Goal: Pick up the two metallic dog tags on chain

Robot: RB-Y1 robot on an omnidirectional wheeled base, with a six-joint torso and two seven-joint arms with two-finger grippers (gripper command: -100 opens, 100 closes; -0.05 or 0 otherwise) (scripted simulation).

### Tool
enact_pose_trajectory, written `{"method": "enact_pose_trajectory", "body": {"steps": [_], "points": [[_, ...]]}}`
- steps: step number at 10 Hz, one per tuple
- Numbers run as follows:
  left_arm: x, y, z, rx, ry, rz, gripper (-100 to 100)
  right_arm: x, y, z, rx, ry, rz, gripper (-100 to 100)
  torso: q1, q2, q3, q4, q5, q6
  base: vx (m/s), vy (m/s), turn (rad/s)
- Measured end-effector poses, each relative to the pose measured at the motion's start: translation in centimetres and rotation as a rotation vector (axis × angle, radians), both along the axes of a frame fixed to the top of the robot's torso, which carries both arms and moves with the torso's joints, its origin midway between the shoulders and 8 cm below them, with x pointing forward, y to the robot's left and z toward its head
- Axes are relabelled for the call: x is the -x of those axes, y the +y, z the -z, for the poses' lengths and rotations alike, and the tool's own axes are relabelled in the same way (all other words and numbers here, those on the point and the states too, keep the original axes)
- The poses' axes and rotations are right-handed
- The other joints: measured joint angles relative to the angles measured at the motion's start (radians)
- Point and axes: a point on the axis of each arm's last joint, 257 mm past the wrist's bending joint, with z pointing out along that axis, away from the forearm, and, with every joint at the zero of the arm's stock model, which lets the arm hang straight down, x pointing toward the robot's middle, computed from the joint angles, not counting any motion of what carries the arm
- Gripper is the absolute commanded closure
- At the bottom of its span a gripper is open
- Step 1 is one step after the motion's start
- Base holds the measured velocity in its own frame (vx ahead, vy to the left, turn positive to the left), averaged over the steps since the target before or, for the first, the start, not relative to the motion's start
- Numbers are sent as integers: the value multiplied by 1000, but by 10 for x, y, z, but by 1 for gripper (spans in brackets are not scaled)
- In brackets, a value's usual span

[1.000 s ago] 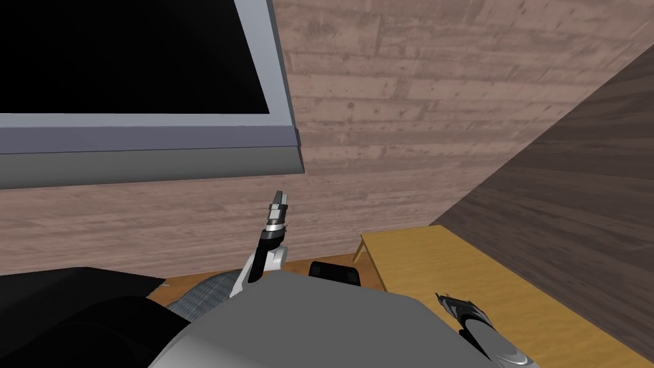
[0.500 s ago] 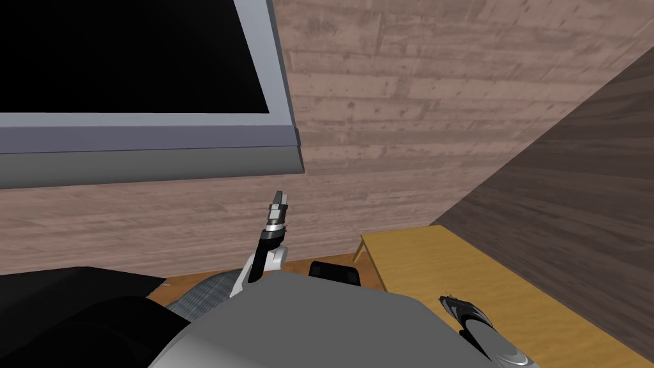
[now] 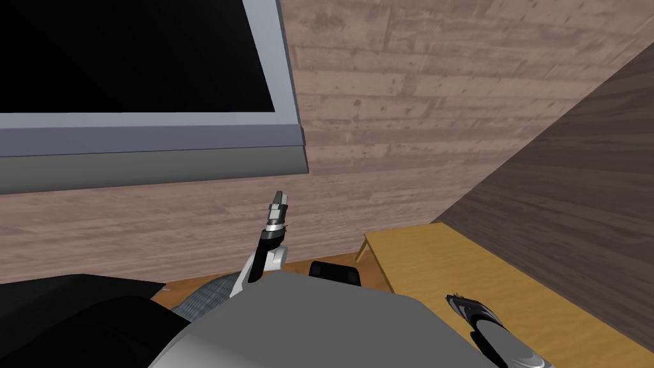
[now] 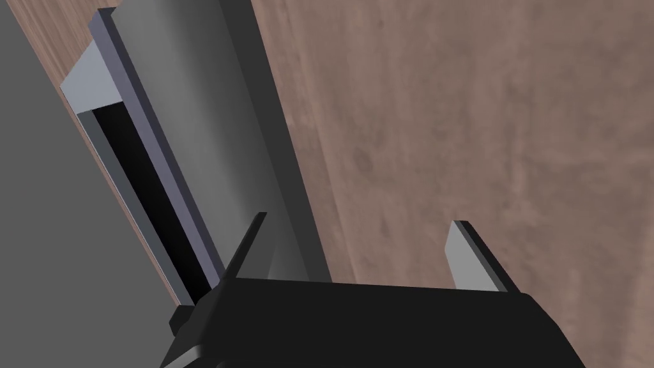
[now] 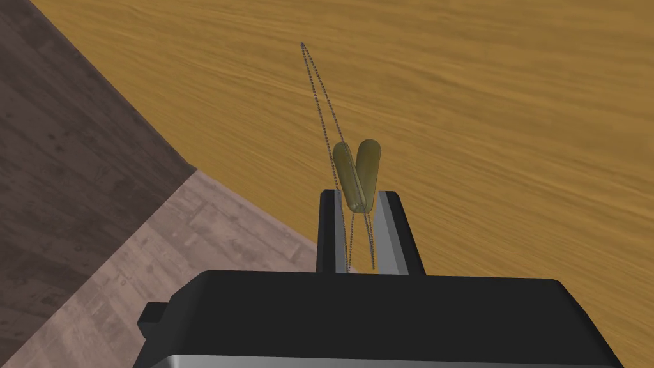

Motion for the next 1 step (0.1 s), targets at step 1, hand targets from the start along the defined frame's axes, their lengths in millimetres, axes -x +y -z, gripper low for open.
{"method": "enact_pose_trajectory", "body": {"steps": [1], "points": [[0,0,0,0,0,0,0,0,0,0,-3,-1,2,0,-3,0,0,0,-1,0,-2,9,2]]}}
